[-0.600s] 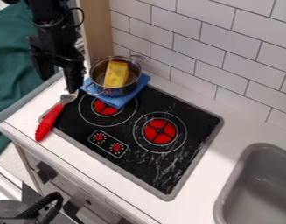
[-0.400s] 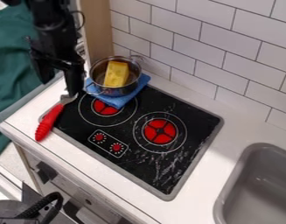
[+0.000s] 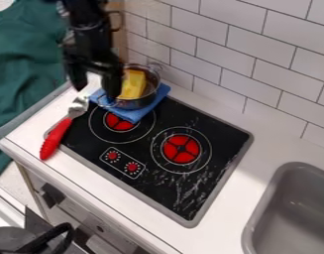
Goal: Move the yellow object to the upper right of the burner
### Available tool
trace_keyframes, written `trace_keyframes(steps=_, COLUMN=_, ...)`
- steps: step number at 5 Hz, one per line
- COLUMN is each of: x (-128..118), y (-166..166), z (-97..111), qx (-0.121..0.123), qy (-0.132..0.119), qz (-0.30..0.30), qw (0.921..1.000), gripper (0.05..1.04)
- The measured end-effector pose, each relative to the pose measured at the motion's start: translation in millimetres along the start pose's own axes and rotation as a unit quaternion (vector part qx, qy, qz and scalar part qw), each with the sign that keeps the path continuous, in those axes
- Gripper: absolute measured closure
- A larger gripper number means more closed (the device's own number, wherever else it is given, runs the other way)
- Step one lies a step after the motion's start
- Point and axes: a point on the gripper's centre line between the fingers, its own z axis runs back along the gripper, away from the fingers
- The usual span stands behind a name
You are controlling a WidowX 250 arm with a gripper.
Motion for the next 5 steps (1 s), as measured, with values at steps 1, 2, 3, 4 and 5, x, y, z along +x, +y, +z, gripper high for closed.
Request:
trace_keyframes(steps=1, x=28, y=-3, z=-1, qx=-0.002, qy=-0.004, qz=0.016, qw=0.9999, gripper=0.082)
trace_keyframes(steps=2, x=51, y=0, z=-14, qx=-0.008, qy=0.006, qz=0.040, qw=0.9991, gripper=0.082)
trace_keyframes(steps=3, x=63, y=1, z=-23, qx=-0.018, qy=0.001, qz=0.051, qw=0.9985, gripper=0.082)
trace_keyframes(steps=4, x=69, y=5, z=-34, qx=-0.015, qy=0.008, qz=0.061, qw=0.9980, gripper=0.082)
trace_keyframes(steps=5, x=71, y=8, z=-43, qx=-0.010, qy=0.018, qz=0.067, qw=0.9975, gripper=0.082)
